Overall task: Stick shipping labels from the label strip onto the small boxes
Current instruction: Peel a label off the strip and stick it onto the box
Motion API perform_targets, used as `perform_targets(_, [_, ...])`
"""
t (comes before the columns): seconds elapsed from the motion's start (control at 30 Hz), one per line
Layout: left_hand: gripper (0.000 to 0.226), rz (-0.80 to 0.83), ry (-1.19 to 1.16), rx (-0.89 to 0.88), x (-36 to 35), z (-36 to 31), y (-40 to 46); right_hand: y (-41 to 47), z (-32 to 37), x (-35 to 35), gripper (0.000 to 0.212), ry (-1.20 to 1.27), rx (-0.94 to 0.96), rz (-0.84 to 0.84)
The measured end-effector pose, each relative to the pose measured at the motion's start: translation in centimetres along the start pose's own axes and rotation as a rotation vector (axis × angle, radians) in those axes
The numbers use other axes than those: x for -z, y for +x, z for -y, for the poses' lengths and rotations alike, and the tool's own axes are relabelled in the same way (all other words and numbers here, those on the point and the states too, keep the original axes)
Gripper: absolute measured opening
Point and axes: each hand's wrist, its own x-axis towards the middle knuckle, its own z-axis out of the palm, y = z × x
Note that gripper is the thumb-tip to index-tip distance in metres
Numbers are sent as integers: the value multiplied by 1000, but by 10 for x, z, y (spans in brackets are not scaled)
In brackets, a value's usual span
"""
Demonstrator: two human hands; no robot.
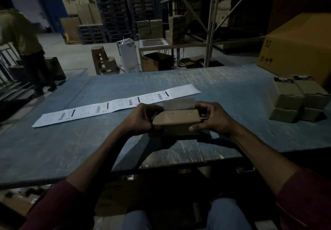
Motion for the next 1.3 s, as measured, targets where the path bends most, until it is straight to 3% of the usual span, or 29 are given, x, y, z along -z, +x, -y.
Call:
perform_targets(0.37, [66,0,-130,-3,-13,5,-4,-3,-20,2,60,162,82,-12])
perform_targets(0.7, [61,16,-113,-24,-12,7,-7,-3,-20,5,75,69,25,46])
perform_targets(0.8, [60,25,-117,-32,-11,9,-10,-3,-15,6,69,44,-2,87])
perform_targets(0.97, [84,130,-8,-98,-8,1,-9,-6,-6,5,71,-41,-4,151])
perform_targets(1.1, [70,212,148,-181,-5,-2,-5,-7,-4,5,74,-73,-6,216])
perform_targets(1.3, [49,181,73,-239,-2,-5,-10,-8,-1,4,51,-64,95,221])
